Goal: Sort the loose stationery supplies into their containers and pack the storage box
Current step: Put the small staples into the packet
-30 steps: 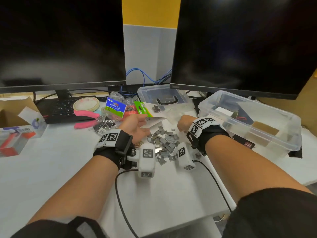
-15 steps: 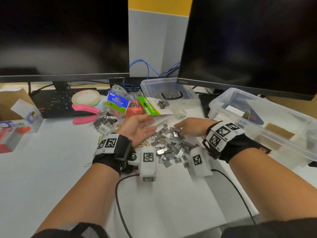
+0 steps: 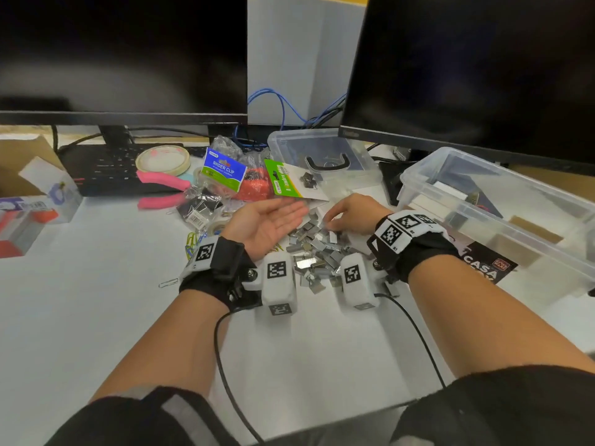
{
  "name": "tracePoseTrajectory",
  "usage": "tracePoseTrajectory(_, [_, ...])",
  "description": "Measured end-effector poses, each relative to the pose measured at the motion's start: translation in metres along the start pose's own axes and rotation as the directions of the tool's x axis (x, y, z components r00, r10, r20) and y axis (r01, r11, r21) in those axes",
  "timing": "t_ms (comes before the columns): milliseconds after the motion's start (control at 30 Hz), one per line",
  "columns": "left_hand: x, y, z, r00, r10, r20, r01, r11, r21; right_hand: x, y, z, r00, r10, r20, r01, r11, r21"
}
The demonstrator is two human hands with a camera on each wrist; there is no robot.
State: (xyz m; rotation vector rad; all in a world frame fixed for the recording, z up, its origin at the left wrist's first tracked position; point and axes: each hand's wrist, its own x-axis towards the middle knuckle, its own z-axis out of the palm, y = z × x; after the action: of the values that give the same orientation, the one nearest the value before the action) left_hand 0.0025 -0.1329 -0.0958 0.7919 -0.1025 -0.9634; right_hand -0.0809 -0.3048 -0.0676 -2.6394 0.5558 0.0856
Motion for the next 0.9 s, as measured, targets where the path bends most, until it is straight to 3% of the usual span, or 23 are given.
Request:
tracePoseTrajectory(333, [0.005,-0.004,0.002,0.999,0.041,0.008,-0.041,0.997,0.06,0.003,0.011,0.021,0.999,-0.002,-0.047,0.014,0.966,0.257])
tracePoseTrajectory(600, [0.008,-0.006,0.004,0.998,0.059,0.028,-0.061,0.992,0.106,0.009,-0.001,0.019,0.935,-0.095,-0.341,0.237,0.883,0.405])
tracePoseTrajectory(900, [0.013,-0.006,0.002,0.998,0.06,0.036,-0.063,0.994,0.094,0.009,0.002,0.025,0.906,-0.117,-0.407,0.33,0.798,0.504])
